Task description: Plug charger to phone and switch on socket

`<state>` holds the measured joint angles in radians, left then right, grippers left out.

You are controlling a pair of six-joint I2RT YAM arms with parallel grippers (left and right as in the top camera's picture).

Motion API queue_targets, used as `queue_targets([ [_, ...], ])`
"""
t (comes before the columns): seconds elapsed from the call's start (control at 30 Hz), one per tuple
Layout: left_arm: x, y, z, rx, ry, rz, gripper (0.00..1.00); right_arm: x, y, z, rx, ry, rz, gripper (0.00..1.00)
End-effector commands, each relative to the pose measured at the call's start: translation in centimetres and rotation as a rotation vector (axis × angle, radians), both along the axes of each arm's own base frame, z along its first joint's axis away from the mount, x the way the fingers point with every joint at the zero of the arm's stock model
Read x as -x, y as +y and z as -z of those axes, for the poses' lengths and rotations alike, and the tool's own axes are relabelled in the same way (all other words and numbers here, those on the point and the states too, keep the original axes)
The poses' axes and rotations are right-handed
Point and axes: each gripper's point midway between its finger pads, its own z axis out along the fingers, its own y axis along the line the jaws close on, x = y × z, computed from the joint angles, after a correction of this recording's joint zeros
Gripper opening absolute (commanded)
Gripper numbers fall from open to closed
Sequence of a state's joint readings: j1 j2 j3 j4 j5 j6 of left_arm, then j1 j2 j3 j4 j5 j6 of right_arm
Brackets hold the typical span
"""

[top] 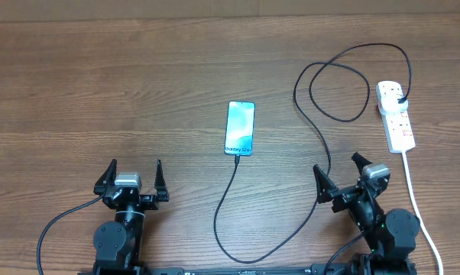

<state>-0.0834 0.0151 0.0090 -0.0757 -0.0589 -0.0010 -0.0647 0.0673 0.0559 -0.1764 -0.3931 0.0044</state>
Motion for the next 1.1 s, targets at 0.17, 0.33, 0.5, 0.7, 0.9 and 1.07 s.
queue_targets([
  [0.17,0.03,0.04,-0.13,0.015,-0.008,0.000,1.00,0.35,0.14,-1.40,0.005,-0.067,-0.005,1.00],
  [0.33,0.03,0.04,-0.14,0.015,-0.009,0.000,1.00,0.19,-0.33,-1.39,0.008,-0.068,0.023,1.00],
  [0.5,0.03,0.04,-0.14,0.015,-0.009,0.000,1.00,0.14,-0.46,-1.40,0.009,-0.068,0.031,1.00],
  [0.7,0.03,0.04,-0.13,0.015,-0.008,0.000,1.00,0.14,-0.47,-1.38,0.009,-0.067,0.032,1.00],
  [0.9,0.03,0.04,-0.13,0.015,-0.008,0.000,1.00,0.14,-0.47,-1.38,0.009,-0.067,0.032,1.00],
  [1.07,0.03,0.04,-0.14,0.015,-0.009,0.000,1.00,0.14,-0.47,-1.38,0.009,-0.067,0.032,1.00],
])
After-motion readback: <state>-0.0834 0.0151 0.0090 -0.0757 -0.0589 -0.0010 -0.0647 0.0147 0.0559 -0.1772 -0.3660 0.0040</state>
